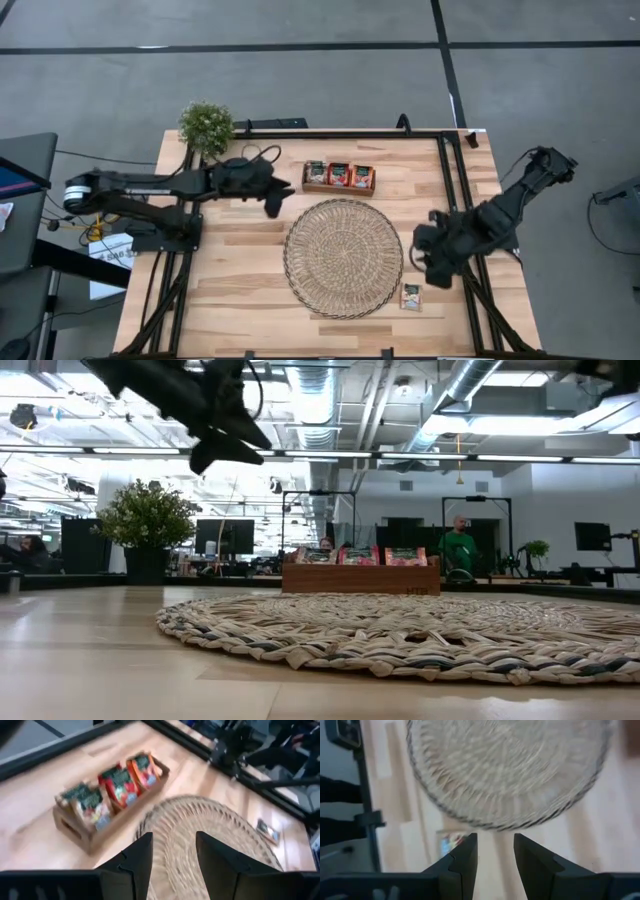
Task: Pick & Place Tea
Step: Put the brown tea bag into the left section of the wooden organizer
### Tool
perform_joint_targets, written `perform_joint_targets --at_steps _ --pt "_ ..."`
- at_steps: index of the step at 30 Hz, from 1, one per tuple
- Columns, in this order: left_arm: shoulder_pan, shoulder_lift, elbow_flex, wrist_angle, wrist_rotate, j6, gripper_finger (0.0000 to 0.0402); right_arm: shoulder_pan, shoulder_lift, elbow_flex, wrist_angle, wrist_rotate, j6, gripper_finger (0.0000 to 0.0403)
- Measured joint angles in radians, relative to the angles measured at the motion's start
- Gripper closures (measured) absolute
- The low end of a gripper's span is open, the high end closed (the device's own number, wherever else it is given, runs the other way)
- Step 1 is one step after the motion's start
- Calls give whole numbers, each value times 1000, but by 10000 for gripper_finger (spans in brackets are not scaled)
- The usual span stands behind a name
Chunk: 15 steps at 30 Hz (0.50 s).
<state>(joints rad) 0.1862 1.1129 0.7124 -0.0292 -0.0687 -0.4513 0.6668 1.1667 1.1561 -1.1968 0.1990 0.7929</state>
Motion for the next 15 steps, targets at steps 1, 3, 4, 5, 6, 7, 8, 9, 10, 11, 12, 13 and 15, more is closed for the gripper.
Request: perform_joint_targets --at_steps 1,3,4,5,6,7,8,9,10,11,12,13,15 --pt "-19 -15 0 -29 -15 -8 259 29 0 -24 18 -5 35 285" --pt "-57 -32 0 -77 -51 -15 259 82 0 -74 81 -24 99 285" --pt "-75 -34 0 -100 -72 -17 259 107 0 -103 119 -29 129 285" --pt "-92 -34 0 -111 -91 -20 259 127 1 -131 153 -35 156 285" --pt "-108 -33 0 -125 -109 -32 259 141 7 -156 188 -40 178 285" --pt "-121 -33 0 -139 -125 -38 259 149 15 -175 217 -43 200 285" --pt "-132 -33 0 -152 -136 -42 259 156 25 -189 229 -44 217 285" --pt "-140 -33 0 -165 -147 -44 259 161 38 -200 236 -44 229 285" --pt "-149 -33 -5 -165 -155 -44 259 165 53 -207 240 -44 235 285" --pt "-155 -33 -13 -159 -162 -47 259 166 72 -211 249 -44 234 285" --pt "-160 -33 -23 -156 -167 -59 259 166 94 -212 258 -49 223 285" --pt "-163 -33 -35 -156 -172 -74 259 163 117 -212 263 -59 205 285" --pt "-164 -33 -61 -157 -172 -116 259 156 171 -213 280 -102 169 285"
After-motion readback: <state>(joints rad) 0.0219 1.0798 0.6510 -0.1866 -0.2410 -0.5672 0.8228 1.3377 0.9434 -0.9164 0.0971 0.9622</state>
